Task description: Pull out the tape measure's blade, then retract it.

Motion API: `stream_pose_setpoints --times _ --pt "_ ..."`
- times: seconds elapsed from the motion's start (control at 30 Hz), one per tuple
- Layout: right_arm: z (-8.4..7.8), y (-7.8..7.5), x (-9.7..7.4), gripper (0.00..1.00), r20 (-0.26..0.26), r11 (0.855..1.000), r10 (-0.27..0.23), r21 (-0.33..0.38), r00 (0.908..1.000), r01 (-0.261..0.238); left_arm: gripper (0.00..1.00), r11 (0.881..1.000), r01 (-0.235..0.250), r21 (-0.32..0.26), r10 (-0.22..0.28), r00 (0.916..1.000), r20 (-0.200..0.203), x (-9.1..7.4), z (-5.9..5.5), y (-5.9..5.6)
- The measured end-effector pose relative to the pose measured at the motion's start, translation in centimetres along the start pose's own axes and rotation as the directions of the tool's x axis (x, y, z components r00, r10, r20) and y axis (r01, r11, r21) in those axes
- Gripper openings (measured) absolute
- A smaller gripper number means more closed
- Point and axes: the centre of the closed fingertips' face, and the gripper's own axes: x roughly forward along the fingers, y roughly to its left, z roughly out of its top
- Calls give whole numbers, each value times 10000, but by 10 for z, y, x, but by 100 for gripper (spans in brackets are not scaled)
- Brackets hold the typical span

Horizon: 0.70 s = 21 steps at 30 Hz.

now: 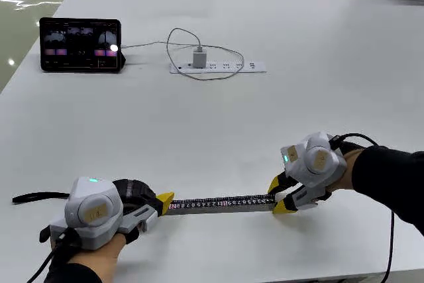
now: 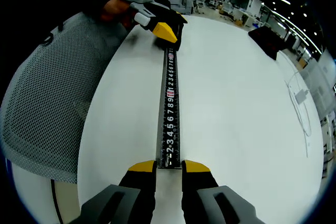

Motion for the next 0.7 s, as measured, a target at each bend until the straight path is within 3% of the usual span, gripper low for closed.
stream_pose_setpoints --times 0.17,0.3,0.43,0.7 --pt "1 2 0 12 -37 10000 78 30 10000 -78 98 9999 70 96 -71 9998 173 -1 4 -2" --pt "2 0 1 12 -188 9986 45 529 9998 -35 93 9996 -20 297 12 9996 279 -2 6 0" --pt "3 0 2 12 -528 9973 29 731 9986 10 87 9993 -334 179 332 9994 94 -3 3 8" --pt "0 -2 2 11 -907 9950 149 1000 9958 -58 84 9993 -351 -85 348 9988 -346 -5 -4 4"
